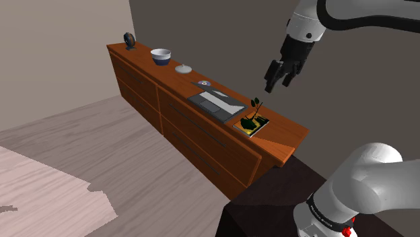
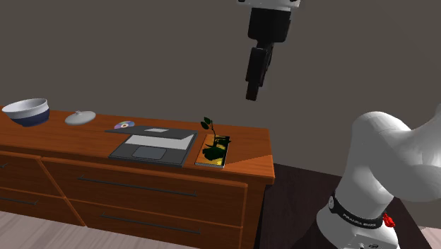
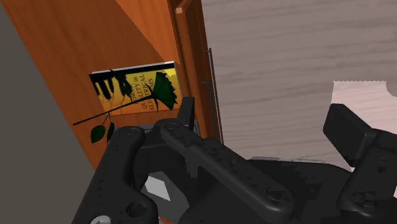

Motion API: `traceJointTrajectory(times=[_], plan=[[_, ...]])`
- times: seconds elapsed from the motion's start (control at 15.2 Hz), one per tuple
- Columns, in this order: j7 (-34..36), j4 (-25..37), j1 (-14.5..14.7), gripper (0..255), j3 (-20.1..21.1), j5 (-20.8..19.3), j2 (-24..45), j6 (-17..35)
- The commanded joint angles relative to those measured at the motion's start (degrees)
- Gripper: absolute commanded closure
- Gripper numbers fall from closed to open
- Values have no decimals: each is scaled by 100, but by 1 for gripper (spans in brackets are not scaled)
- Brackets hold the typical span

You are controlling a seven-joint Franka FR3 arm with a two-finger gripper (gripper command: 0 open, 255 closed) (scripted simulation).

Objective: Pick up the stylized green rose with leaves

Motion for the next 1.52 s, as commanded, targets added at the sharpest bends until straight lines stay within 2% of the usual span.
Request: traceJointTrajectory(times=[0.0, 0.73, 1.45], plan=[[0, 0, 0, 0, 0, 0, 0, 0], [1058, 636, -718, 0, -139, -35, 2356, 963], [1975, 1652, -1253, 0, -529, 38, 4600, 1446]])
